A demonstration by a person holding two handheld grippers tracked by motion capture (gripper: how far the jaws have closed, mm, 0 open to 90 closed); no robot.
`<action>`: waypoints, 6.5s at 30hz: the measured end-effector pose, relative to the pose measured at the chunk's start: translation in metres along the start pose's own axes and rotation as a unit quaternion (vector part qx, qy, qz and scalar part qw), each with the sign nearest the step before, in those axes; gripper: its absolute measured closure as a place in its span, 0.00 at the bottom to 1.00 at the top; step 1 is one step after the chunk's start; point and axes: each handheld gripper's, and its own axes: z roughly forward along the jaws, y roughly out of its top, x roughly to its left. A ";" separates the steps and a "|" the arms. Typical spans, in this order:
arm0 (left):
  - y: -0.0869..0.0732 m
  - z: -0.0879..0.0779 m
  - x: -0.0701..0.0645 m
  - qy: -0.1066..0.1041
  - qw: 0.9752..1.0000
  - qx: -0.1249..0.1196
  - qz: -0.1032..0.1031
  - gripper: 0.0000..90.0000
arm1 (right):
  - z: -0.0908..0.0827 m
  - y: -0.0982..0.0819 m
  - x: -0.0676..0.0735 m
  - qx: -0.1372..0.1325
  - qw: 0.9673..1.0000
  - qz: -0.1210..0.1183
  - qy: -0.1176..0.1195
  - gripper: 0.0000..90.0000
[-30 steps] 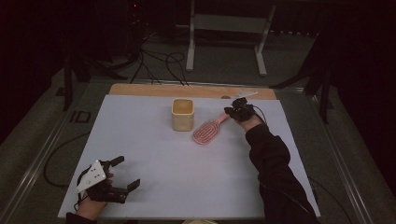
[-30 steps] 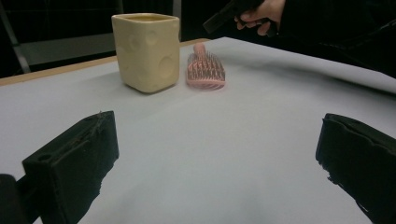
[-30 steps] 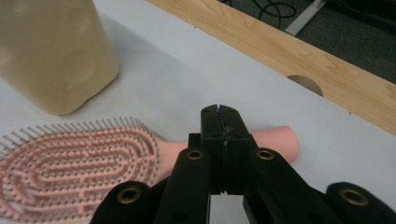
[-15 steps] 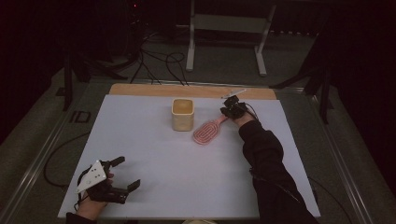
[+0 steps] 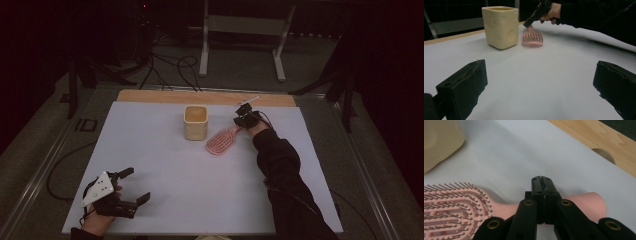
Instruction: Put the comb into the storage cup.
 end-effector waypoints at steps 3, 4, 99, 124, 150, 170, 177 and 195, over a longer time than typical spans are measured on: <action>0.000 0.000 0.000 0.000 1.000 -0.001 -0.001 0.00 | -0.001 0.000 0.001 0.007 1.000 -0.008 0.005 1.00; 0.000 0.000 0.000 0.000 1.000 0.000 0.000 0.00 | -0.001 0.000 0.002 0.008 1.000 -0.009 0.006 1.00; 0.002 0.000 -0.002 0.002 1.000 0.001 0.004 0.00 | -0.081 -0.087 0.049 0.079 0.994 0.007 0.076 1.00; 0.002 0.000 -0.003 0.002 1.000 0.002 0.005 0.00 | -0.095 -0.090 0.054 0.063 0.995 -0.002 0.074 1.00; 0.002 0.000 -0.002 0.003 1.000 0.003 0.002 0.00 | -0.139 -0.094 0.058 0.033 0.997 0.015 0.070 0.57; 0.002 0.000 -0.003 0.002 1.000 0.003 0.003 0.00 | -0.145 -0.080 0.067 0.066 0.994 0.023 0.087 0.10; 0.002 0.001 -0.003 0.001 1.000 0.005 0.004 0.00 | -0.140 -0.076 0.073 0.081 0.993 0.027 0.085 0.11; 0.002 0.001 -0.003 0.001 1.000 0.005 0.002 0.00 | -0.118 -0.066 0.077 0.130 0.987 0.044 0.080 0.17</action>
